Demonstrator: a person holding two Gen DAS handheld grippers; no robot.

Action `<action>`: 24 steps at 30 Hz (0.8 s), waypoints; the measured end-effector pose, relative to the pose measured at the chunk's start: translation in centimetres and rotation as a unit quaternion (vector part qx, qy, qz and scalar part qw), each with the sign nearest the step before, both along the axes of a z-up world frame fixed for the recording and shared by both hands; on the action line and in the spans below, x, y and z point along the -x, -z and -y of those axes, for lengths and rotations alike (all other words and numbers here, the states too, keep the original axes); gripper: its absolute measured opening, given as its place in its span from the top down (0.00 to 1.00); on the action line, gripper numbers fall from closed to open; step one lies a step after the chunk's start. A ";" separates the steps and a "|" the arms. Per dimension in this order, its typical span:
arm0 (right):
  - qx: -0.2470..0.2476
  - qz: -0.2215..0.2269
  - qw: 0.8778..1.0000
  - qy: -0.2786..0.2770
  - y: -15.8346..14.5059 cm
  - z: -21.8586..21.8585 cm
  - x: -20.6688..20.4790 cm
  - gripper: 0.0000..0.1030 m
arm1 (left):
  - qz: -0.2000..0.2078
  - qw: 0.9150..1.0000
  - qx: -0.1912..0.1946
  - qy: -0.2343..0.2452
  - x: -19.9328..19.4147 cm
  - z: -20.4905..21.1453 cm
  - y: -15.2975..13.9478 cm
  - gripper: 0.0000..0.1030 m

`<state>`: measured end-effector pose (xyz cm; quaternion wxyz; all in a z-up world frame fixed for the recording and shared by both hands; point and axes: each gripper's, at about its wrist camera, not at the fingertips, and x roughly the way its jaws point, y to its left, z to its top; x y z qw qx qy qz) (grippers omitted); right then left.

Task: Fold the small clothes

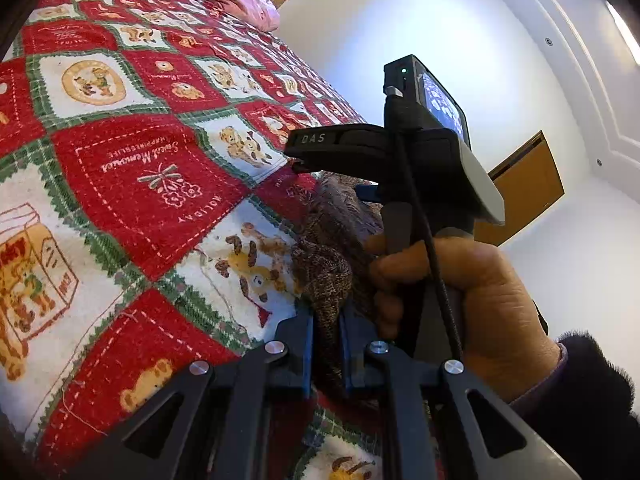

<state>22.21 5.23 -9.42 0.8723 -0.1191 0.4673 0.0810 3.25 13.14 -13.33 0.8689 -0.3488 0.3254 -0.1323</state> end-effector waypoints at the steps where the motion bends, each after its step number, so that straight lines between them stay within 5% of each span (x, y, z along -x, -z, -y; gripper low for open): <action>1: 0.002 0.002 1.000 0.000 0.0 0.0 0.0 0.30 | 0.001 1.000 -0.001 0.000 -0.1 0.1 0.0 0.90; 5: 0.005 0.008 1.000 -0.002 -0.2 0.4 -0.3 0.57 | -0.001 1.000 -0.012 0.001 -0.1 0.3 0.1 0.90; 8: -0.006 0.009 1.000 -0.005 -0.1 1.1 -0.6 0.67 | -0.009 1.000 -0.027 0.002 -0.2 0.6 -0.1 0.90; 15: -0.027 0.022 0.999 -0.007 0.0 1.7 -0.3 0.70 | -0.029 0.995 -0.095 0.009 -0.4 1.6 -1.2 0.90; 24: -0.156 -0.018 0.987 0.017 -1.8 5.6 -0.3 0.84 | -0.056 0.980 -0.188 0.031 -0.8 2.9 -2.4 0.90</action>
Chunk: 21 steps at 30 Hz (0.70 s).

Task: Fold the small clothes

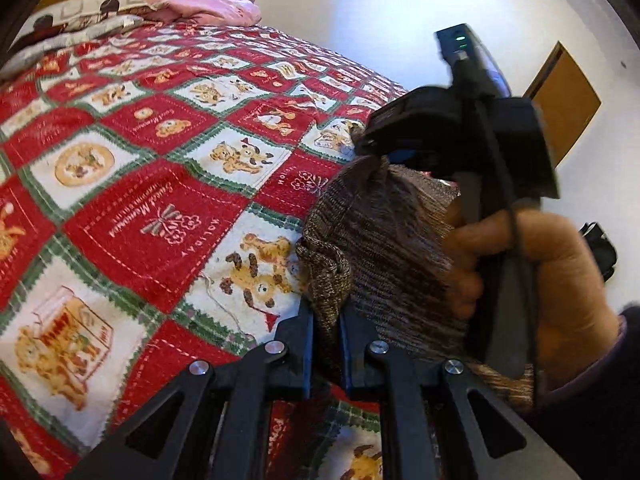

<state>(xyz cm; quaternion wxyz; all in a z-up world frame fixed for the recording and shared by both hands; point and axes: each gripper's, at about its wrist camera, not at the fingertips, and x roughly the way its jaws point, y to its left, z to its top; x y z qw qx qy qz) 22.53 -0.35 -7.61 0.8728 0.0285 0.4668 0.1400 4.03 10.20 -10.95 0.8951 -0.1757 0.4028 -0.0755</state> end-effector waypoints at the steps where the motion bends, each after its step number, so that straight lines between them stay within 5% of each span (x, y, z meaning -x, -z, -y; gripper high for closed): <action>1: -0.015 0.000 1.000 0.003 -0.4 0.4 0.2 0.84 | -0.001 1.000 -0.001 0.001 0.1 0.1 -0.1 0.90; 21: -0.096 0.014 0.994 0.045 -4.0 7.7 3.1 0.84 | 0.101 0.990 -0.025 0.092 2.5 5.7 -5.6 0.90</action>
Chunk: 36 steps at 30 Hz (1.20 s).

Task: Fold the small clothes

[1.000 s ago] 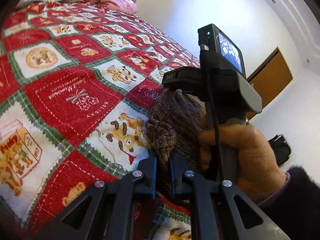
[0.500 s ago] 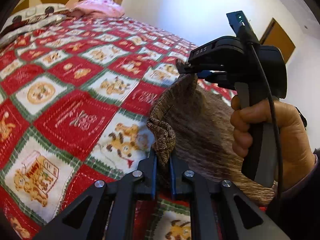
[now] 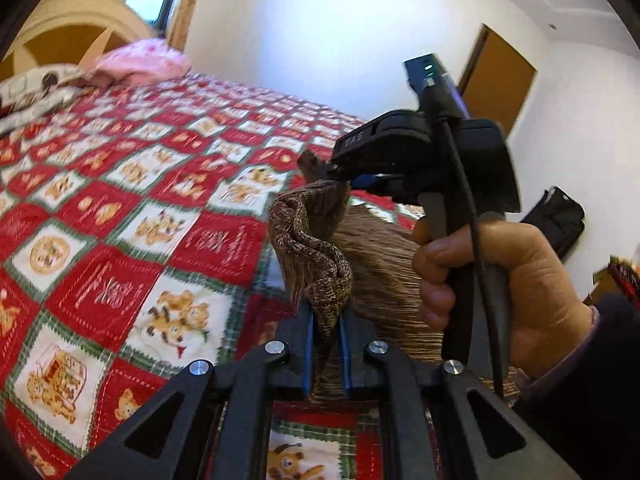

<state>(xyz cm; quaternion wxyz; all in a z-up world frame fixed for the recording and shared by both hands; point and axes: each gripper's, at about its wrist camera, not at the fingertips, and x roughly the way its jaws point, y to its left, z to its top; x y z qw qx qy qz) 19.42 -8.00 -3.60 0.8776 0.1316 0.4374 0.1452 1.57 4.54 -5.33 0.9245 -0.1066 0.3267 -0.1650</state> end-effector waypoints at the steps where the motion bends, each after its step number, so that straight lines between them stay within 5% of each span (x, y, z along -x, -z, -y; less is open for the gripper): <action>1: -0.004 0.000 1.000 0.003 0.1 0.4 0.1 0.84 | 0.008 1.000 -0.002 0.006 0.2 0.3 -0.2 0.90; 20: -0.041 0.001 0.998 0.051 0.8 9.0 2.0 0.84 | 0.056 0.992 -0.010 0.117 1.3 6.2 -1.2 0.90; 36: -0.043 0.009 0.994 0.099 0.7 17.7 5.8 0.84 | 0.077 0.974 -0.019 0.211 3.3 12.7 -2.1 0.90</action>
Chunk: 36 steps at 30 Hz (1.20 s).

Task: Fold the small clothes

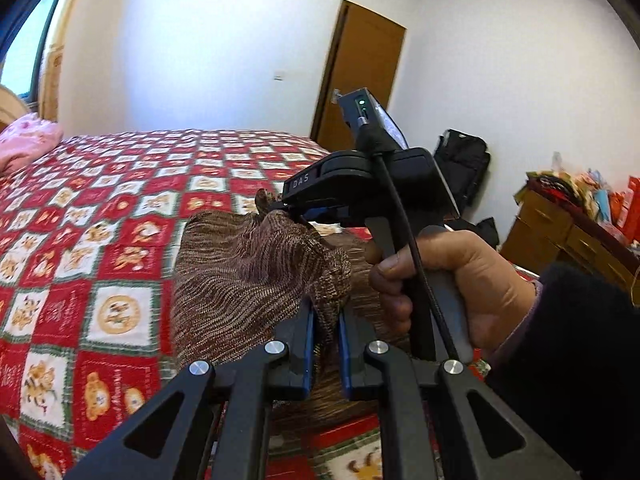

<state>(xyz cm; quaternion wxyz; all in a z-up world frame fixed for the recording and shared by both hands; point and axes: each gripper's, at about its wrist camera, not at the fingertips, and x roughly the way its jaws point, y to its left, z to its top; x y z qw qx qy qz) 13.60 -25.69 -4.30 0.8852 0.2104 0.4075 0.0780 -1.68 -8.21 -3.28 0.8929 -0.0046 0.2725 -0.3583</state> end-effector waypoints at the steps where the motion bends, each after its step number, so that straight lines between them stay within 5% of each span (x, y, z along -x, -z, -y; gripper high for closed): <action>1: 0.001 0.000 1.000 0.004 0.0 0.7 0.3 0.84 | 0.002 1.000 -0.002 0.007 0.2 0.5 0.0 0.90; 20: 0.012 -0.015 0.999 0.037 1.3 9.4 4.0 0.84 | 0.010 0.993 -0.035 0.115 2.6 8.8 1.3 0.90; 36: -0.017 -0.035 0.997 0.062 4.3 12.0 5.3 0.84 | -0.013 0.985 -0.096 0.143 3.9 10.9 4.5 0.90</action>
